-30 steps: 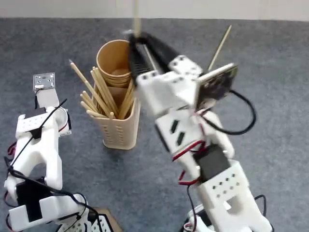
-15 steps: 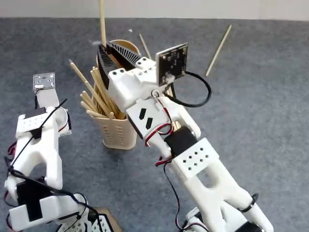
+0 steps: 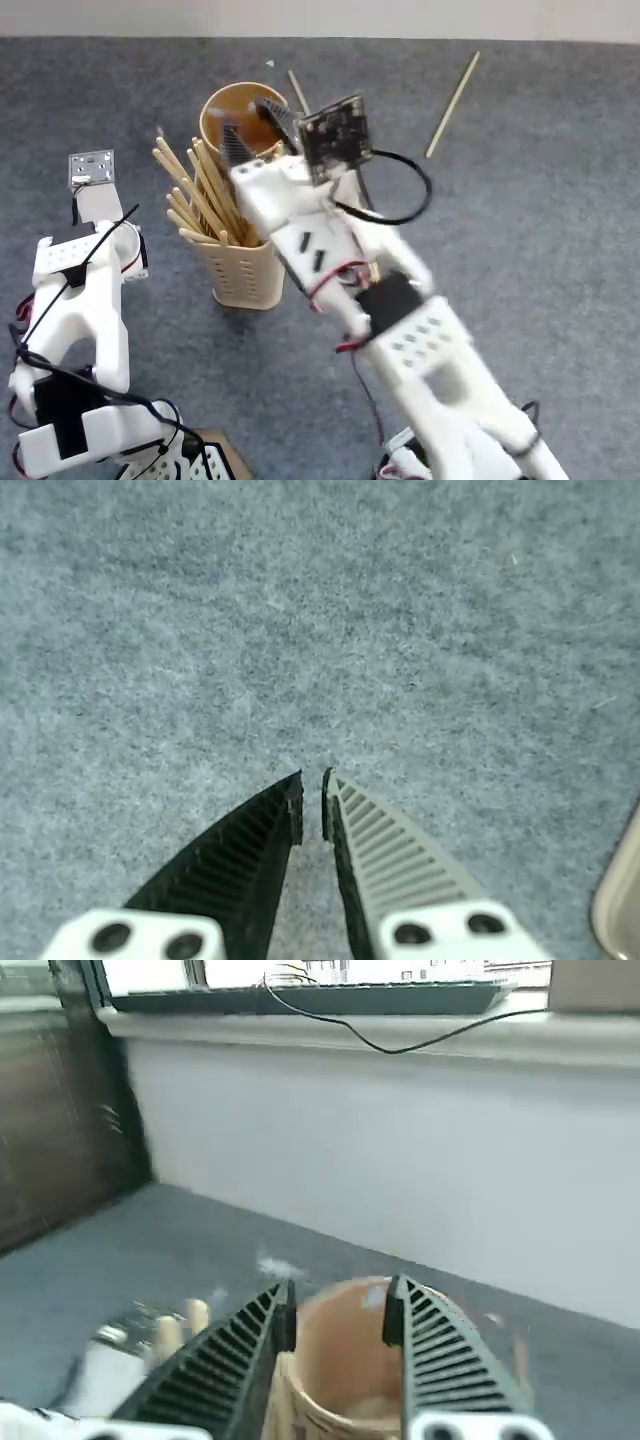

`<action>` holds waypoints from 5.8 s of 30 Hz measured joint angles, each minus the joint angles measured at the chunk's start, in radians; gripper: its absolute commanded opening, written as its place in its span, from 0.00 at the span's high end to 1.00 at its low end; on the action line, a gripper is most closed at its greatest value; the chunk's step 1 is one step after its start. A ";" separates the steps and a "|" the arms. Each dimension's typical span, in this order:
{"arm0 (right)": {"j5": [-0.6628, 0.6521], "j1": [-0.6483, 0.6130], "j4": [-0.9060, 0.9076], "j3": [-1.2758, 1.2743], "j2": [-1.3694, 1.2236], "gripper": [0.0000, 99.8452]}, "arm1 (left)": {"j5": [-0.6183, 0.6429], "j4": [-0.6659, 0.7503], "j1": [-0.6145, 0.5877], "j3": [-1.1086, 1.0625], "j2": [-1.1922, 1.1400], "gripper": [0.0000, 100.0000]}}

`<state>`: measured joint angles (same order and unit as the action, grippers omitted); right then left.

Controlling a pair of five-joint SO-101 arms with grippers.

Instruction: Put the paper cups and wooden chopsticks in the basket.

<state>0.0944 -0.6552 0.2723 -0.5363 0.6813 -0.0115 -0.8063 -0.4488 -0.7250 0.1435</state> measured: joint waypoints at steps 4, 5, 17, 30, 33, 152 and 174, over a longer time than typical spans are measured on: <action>-0.008 0.224 0.385 0.000 0.110 0.92 | 0.000 0.000 0.000 0.000 0.000 0.93; -0.018 0.284 0.474 0.000 0.118 0.92 | 0.000 0.000 0.000 0.000 0.000 0.93; -0.425 0.338 0.393 -0.307 -0.249 0.92 | 0.000 0.000 0.000 0.000 0.000 0.93; -0.433 0.334 0.189 -0.183 -0.747 0.84 | 0.000 0.000 0.000 0.000 0.000 0.93; -0.433 0.331 0.189 -0.167 -0.779 0.84 | 0.000 0.000 0.000 0.000 0.000 0.93; -0.279 0.293 0.186 -0.141 -0.772 0.99 | 0.112 0.000 -0.064 -0.055 0.123 0.93; -0.018 0.012 -0.230 0.032 -0.046 0.99 | 0.112 0.000 -0.064 -0.055 0.123 0.93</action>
<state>0.0760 -0.6429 0.0422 -0.5040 0.6352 0.1005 -0.8063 -0.5132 -0.7802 0.2662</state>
